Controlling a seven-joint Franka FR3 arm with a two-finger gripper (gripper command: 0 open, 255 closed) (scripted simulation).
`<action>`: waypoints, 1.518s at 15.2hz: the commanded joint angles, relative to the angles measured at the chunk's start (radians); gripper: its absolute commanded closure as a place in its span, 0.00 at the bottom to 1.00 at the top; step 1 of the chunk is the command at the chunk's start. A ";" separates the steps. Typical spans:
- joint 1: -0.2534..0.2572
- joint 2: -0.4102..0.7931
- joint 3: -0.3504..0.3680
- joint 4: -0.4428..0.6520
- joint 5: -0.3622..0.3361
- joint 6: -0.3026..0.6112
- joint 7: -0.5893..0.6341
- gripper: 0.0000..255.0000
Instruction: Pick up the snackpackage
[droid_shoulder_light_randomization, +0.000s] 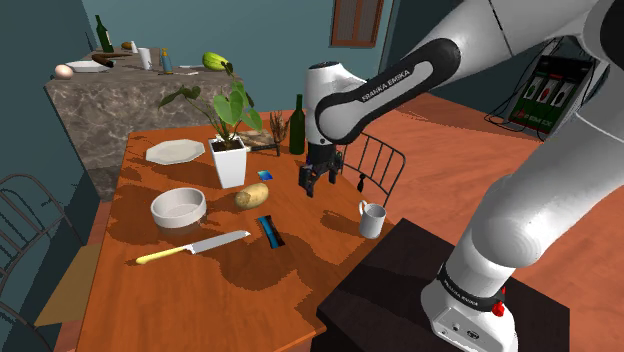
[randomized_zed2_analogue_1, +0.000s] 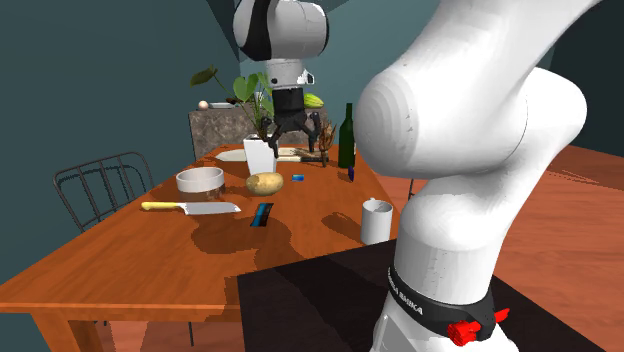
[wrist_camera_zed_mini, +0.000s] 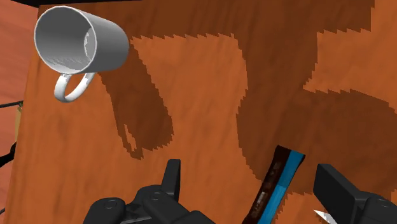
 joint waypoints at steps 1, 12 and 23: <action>-0.002 0.078 0.013 0.017 -0.006 0.066 0.041 0.00; 0.023 0.534 0.010 0.244 -0.112 0.313 0.266 0.00; 0.078 0.825 -0.039 0.450 -0.153 0.417 0.361 0.00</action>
